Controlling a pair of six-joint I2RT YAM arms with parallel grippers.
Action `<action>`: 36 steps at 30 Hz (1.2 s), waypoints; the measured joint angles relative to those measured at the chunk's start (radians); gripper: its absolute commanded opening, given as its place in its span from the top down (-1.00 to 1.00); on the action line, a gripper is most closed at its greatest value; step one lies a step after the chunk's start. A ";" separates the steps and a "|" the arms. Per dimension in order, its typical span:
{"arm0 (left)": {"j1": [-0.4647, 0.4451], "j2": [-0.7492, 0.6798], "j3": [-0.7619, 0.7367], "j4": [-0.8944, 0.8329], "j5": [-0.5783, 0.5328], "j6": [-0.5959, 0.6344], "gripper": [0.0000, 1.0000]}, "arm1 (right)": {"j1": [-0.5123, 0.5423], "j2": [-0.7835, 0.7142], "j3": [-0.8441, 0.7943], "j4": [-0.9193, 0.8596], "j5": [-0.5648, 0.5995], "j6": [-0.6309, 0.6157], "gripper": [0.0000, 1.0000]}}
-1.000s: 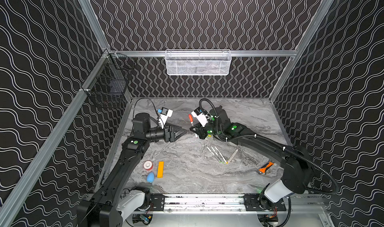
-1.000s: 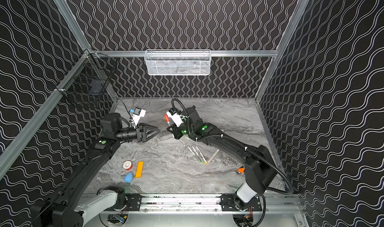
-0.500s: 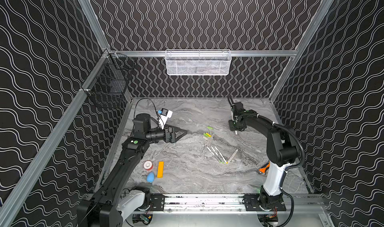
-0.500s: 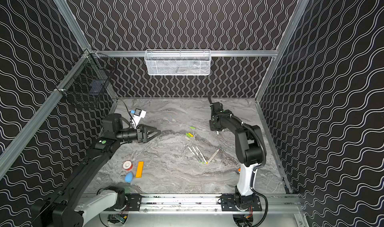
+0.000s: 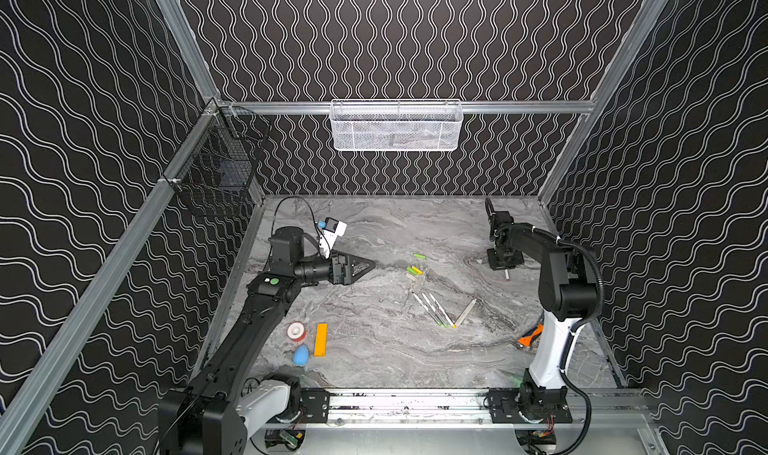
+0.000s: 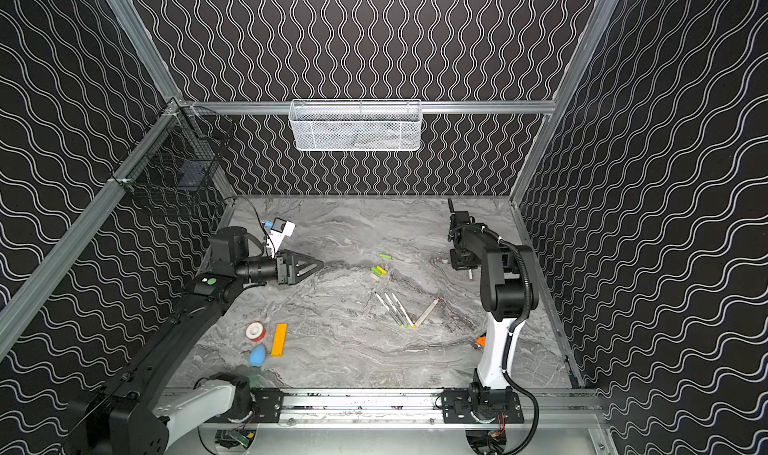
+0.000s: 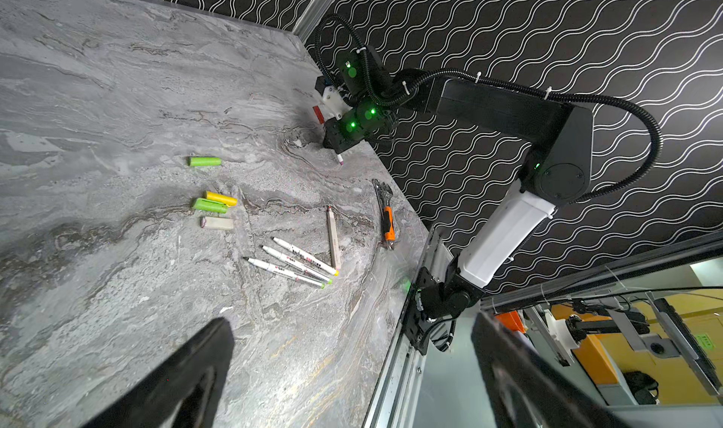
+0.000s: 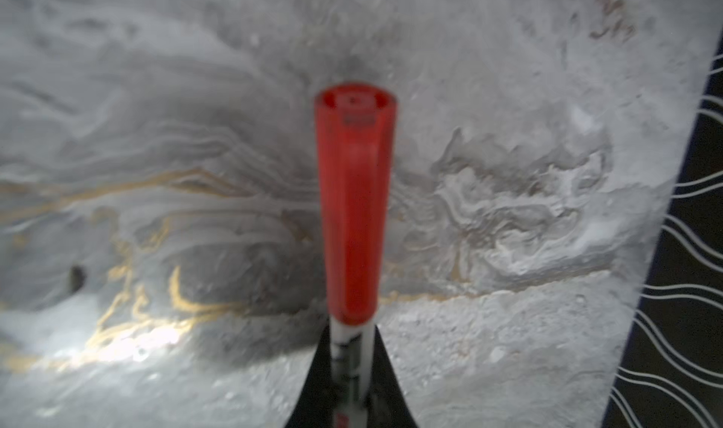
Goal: Insert the pens into the pen caps
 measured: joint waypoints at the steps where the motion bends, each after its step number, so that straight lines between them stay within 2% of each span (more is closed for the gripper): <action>1: 0.000 0.000 0.000 0.000 0.000 0.000 -0.97 | 0.000 0.006 0.006 0.000 0.011 0.000 0.62; 6: 0.000 0.006 0.001 0.001 0.001 0.000 -0.97 | -0.003 0.009 0.009 0.002 0.041 -0.008 0.39; 16: 0.000 0.022 0.005 0.007 0.012 -0.003 -0.97 | -0.011 0.003 0.005 0.007 0.047 -0.008 0.22; 19: 0.000 0.021 0.005 0.009 0.012 -0.004 -0.97 | -0.013 -0.006 0.005 0.005 0.044 -0.007 0.02; 24: -0.001 0.023 0.006 0.005 0.008 -0.004 -0.97 | -0.012 -0.066 0.002 -0.017 -0.052 0.005 -0.35; 28: -0.001 0.042 0.032 -0.035 -0.035 0.003 -0.97 | -0.006 -0.147 -0.024 -0.019 -0.122 0.037 -0.62; 32: -0.001 0.089 0.067 -0.125 -0.111 0.035 -0.97 | 0.034 -0.249 -0.099 -0.022 -0.181 0.063 -0.66; 36: 0.000 0.125 0.071 -0.188 -0.139 0.045 -0.97 | 0.153 -0.344 -0.180 -0.013 -0.222 0.084 -0.67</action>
